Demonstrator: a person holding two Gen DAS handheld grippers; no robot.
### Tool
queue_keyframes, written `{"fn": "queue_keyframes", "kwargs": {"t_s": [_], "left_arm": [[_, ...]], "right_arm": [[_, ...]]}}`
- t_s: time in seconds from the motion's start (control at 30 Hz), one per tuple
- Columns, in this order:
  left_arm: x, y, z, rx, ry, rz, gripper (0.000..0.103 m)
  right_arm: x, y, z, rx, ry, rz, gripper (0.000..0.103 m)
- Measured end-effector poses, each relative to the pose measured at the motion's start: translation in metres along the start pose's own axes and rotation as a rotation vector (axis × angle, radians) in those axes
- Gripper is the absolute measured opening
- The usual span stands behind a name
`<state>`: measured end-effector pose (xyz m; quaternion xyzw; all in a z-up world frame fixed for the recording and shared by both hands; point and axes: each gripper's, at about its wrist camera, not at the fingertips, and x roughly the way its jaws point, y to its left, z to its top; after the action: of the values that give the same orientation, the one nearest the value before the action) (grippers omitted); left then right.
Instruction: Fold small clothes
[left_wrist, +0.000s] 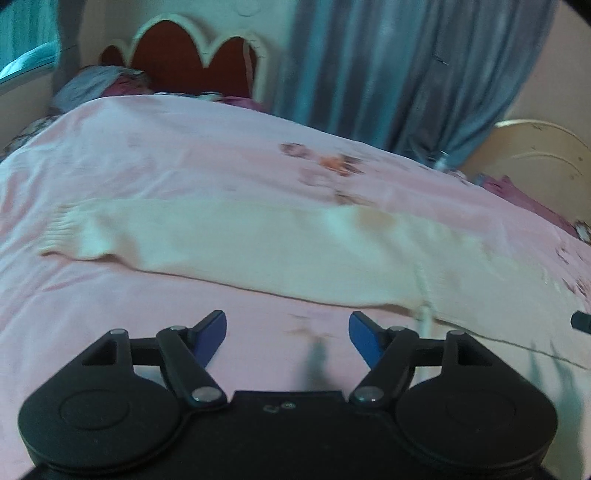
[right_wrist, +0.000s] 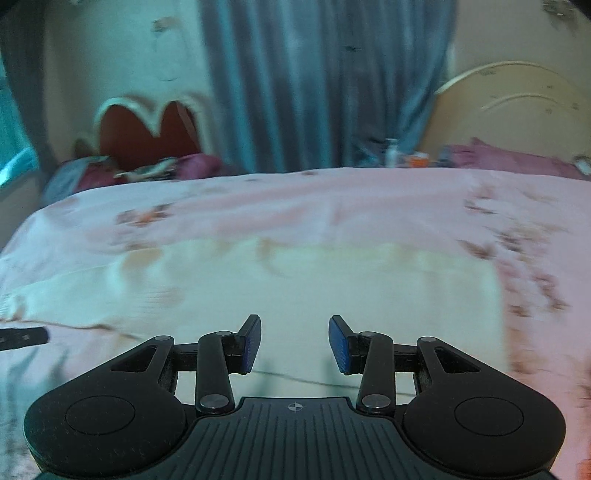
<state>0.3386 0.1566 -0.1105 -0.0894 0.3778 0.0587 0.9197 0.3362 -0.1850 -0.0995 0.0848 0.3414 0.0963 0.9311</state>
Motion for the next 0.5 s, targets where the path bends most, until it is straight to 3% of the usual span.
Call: {"fn": "queue_keyframes", "kwargs": {"t_s": [0.23, 0.5], "left_arm": [[0.005, 0.047, 0.01, -0.099, 0.015, 0.049, 0.072], [0.016, 0.094, 0.017, -0.21, 0.029, 0.077, 0.072]], "right_arm": [[0.029, 0.063, 0.002, -0.063, 0.02, 0.084, 0.04], [0.056, 0.093, 0.011, -0.086, 0.022, 0.089, 0.04]]}}
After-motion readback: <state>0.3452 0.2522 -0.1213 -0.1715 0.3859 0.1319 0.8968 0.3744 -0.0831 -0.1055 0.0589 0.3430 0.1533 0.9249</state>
